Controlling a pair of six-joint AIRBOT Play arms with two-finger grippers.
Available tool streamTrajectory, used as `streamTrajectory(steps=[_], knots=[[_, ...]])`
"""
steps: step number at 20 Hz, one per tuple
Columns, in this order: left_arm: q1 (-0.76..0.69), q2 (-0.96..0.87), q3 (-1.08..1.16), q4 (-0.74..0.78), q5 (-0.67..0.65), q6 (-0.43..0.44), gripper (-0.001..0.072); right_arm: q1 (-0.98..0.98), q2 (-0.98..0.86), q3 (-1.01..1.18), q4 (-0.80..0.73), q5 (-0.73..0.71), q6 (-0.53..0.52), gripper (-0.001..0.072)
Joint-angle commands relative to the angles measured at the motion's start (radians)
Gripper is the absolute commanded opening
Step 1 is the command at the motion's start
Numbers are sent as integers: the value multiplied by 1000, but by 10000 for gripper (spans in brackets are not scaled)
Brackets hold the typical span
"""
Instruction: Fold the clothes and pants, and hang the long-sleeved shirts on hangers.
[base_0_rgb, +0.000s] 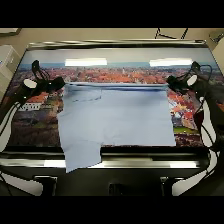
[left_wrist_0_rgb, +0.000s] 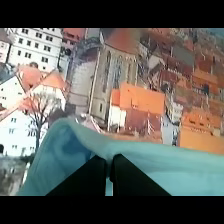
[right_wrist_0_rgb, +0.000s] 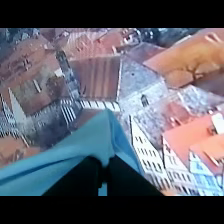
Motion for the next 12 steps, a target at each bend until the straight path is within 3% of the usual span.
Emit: streamTrajectory(steps=[1, 3, 4, 12], knots=[[60, 71, 6, 104, -537, -12, 23, -38, 56, 14, -16, 418, -97, 53], [71, 71, -20, 160, -766, -13, 22, -35, 54, -1, -63, 618, -146, 53], [71, 71, -48, 186, -782, -13, 22, -35, 55, -18, -83, 649, -146, 53], [58, 66, -158, 185, -639, -19, 22, -37, 46, -61, -102, 673, -188, 53]])
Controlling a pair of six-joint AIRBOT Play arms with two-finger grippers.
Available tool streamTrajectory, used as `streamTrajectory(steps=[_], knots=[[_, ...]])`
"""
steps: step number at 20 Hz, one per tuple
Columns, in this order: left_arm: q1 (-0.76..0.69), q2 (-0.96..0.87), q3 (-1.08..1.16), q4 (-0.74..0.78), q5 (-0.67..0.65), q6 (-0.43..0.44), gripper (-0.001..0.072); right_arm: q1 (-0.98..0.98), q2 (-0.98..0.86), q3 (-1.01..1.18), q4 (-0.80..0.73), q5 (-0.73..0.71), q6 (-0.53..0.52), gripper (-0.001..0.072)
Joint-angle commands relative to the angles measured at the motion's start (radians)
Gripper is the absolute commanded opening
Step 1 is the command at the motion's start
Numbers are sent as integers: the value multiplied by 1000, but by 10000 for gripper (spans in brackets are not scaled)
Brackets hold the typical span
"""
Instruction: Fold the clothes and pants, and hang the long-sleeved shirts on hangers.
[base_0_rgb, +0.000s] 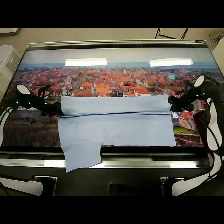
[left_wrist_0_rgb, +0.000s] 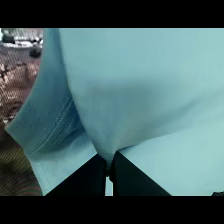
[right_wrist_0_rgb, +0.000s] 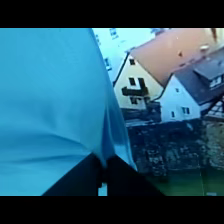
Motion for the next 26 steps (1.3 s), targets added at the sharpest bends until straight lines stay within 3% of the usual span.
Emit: streamTrajectory(steps=[1, 7, 8, 9, 10, 11, 15, 16, 21, 26], knots=[[-1, 1, -19, 9, 22, -2, 22, -1, -1, -5, -25, 67, -18, 53], [-1, -11, -19, 9, 21, -3, 23, 0, -7, -16, -28, 80, -12, 54], [0, -11, -19, 9, 21, -3, 89, -1, -7, -15, -24, 84, -2, 95], [7, -8, -13, 9, 10, -3, 308, -2, -3, -11, -25, 101, 13, 311], [23, -3, 5, 9, -23, -6, 522, -10, 3, 6, -25, 149, -8, 445], [46, 7, 26, 10, -63, -2, 532, -26, 11, 26, -19, 201, -23, 517], [152, 117, -40, 27, -179, 37, 511, -159, 99, -13, -13, 345, -2, 527], [166, 160, -119, 27, -174, 58, 485, -177, 137, -64, -15, 328, -2, 527], [175, 403, -652, -30, -46, 188, 485, -188, 270, -293, -7, 240, -23, 548], [151, 479, -866, -143, 68, 226, 451, -188, 288, -299, 5, 258, -25, 548]])
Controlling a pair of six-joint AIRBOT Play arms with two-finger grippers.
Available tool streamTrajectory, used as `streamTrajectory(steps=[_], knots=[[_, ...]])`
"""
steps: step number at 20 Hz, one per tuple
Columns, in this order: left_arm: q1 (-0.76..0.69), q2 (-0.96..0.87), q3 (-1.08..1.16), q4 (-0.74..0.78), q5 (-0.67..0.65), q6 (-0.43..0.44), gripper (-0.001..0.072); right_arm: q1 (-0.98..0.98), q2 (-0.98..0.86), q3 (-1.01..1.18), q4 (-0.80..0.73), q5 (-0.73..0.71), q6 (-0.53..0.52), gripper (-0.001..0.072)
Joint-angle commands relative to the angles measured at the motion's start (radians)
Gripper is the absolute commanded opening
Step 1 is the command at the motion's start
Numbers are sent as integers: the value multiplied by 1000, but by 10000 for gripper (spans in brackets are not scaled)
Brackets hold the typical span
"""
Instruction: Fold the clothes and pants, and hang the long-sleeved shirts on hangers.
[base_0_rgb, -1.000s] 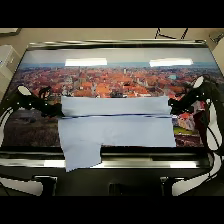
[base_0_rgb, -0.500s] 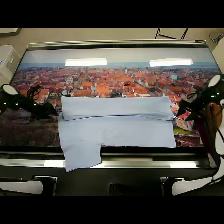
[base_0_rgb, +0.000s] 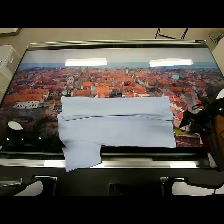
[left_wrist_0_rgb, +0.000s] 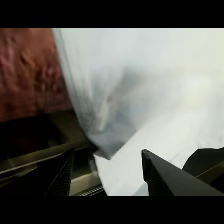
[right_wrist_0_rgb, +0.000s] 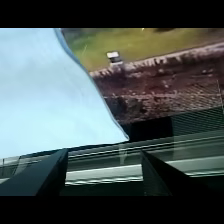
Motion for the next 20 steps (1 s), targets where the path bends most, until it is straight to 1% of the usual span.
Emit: streamTrajectory(steps=[1, 4, 5, 7, 8, 9, 12, 15, 17, 20], knots=[[-27, 41, -139, -61, 83, 35, 451, -3, 19, -19, 17, 10, -5, 548], [-72, 41, -144, -65, 99, 34, 447, -3, 25, -19, 17, 13, -22, 548], [-80, 41, -144, -65, 112, 31, 376, -3, 25, -19, 18, 13, -24, 548], [-88, 41, -144, -72, 114, 31, 152, -3, 25, -19, 18, 16, -24, 547], [-88, 41, -144, -72, 106, 31, 75, -3, 25, -20, 17, 23, -24, 546], [-88, 41, -144, -72, 98, 36, 24, -3, 27, -29, 17, 26, -27, 546], [-88, 47, -143, -71, 93, 51, 23, -3, 44, -156, 15, -11, -40, 548], [-85, 47, -143, -72, 91, 57, 23, -3, 45, -295, 61, -131, -72, 562], [-80, 47, -143, -72, 90, 57, 23, -3, 45, -339, 92, -204, -80, 561], [-69, 47, -143, -72, 84, 57, 23, -3, 40, -354, 84, -242, -90, 559]])
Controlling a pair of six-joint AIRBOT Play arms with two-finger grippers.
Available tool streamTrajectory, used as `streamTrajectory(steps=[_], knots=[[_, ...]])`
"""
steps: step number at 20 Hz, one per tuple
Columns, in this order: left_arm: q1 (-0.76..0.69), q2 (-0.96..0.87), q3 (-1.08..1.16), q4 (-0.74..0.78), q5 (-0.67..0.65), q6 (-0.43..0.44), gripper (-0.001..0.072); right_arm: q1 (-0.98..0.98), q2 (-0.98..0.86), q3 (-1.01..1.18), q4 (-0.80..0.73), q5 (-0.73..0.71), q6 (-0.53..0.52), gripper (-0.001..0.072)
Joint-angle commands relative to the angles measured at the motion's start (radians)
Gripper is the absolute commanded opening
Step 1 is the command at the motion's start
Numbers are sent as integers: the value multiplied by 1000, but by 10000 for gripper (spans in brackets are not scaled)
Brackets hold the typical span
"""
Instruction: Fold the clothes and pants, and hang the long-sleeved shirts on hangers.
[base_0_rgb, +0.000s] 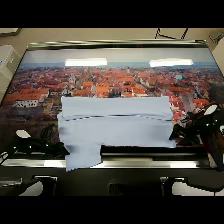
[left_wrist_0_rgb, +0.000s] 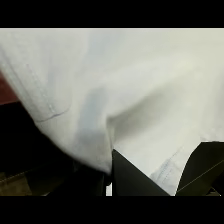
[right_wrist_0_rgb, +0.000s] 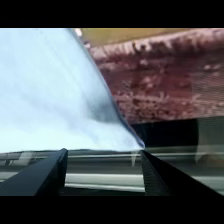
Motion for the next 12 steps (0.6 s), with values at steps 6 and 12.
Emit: streamTrajectory(steps=[6, 12], knots=[[8, 1, 0, -2, -21, 2, 23, 0, -38, -48, 33, -47, -15, 535], [8, 23, 46, -3, -43, 2, 22, 0, -28, -35, 81, 23, -76, 55]])
